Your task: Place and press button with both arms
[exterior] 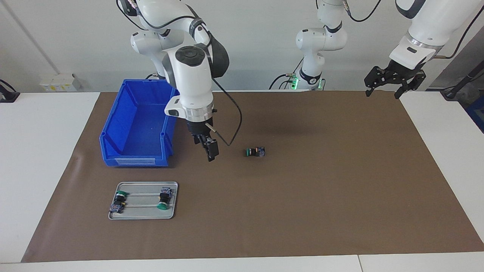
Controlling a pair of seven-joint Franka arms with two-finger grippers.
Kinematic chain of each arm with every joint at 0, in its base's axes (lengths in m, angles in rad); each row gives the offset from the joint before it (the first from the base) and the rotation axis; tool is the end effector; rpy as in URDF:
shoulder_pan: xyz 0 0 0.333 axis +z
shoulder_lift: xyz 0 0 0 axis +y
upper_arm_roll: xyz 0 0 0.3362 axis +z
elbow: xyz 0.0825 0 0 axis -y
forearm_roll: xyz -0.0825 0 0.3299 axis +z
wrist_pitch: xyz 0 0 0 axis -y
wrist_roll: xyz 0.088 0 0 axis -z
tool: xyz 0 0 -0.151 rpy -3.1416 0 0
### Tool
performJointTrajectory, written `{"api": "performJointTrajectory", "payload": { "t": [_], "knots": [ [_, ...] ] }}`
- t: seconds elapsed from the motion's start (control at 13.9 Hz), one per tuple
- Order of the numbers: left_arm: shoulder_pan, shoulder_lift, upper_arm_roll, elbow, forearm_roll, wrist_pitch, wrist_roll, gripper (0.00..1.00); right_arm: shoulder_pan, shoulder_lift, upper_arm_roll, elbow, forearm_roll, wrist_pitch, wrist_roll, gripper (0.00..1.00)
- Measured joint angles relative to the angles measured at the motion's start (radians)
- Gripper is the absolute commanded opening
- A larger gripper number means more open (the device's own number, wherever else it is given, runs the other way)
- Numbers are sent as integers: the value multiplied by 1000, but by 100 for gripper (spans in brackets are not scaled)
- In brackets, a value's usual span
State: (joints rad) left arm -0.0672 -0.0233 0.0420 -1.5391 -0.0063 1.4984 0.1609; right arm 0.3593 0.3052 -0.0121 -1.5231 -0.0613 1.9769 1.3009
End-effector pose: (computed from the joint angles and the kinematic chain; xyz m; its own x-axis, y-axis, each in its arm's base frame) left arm 0.4847 -0.0129 0.6190 0.9825 -0.1855 -0.0160 -0.1854 -0.9826 0.0100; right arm 0.5935 0.2090 0.4886 0.5875 -0.8030 0.0999 -0.7932 -0.5959 -0.1252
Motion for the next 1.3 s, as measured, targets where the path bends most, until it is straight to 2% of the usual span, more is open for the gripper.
{"api": "performJointTrajectory", "payload": {
  "t": [0.36,0.79,1.08,1.3],
  "knots": [
    [0,0,0,0,0,0,0,100,-172,-91,-1,1,36,-156,-505,100],
    [-4,0,-5,-1,0,-4,0,100,-273,-229,-5,3,36,-366,-973,100],
    [-8,-2,-23,-10,0,1,18,100,-303,-308,-12,0,32,-471,-1094,100],
    [-10,-3,-53,-26,-2,53,163,100,-301,-340,-11,-22,23,-487,-1101,100]
  ]
}}
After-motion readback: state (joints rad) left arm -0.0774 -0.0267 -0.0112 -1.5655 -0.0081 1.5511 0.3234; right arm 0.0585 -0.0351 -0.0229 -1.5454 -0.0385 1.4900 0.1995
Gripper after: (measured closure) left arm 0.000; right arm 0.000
